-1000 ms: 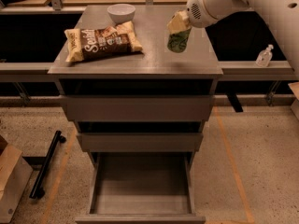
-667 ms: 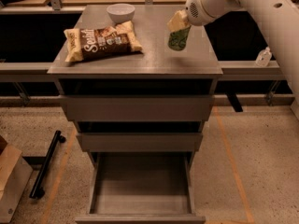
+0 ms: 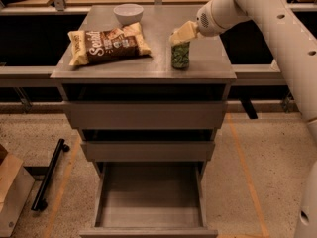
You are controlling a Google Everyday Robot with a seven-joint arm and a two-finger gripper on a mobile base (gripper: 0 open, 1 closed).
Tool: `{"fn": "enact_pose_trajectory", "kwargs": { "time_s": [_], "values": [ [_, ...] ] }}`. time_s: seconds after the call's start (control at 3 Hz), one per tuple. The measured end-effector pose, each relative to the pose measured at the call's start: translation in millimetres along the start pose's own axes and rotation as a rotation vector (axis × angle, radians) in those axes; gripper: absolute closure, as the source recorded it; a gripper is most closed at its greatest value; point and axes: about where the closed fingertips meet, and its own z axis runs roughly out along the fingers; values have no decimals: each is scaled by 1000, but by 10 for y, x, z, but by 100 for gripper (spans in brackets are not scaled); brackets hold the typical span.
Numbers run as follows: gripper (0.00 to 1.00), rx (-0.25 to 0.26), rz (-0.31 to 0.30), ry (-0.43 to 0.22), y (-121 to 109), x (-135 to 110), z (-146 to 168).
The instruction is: Pick green can from bottom drawer and place on counter
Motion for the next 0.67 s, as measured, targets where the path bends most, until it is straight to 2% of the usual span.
{"fn": "enact_pose_trajectory", "kwargs": {
  "time_s": [0.33, 0.67],
  "values": [
    [0, -9, 16, 8, -10, 52, 69],
    [0, -9, 16, 9, -9, 53, 70]
  ]
}}
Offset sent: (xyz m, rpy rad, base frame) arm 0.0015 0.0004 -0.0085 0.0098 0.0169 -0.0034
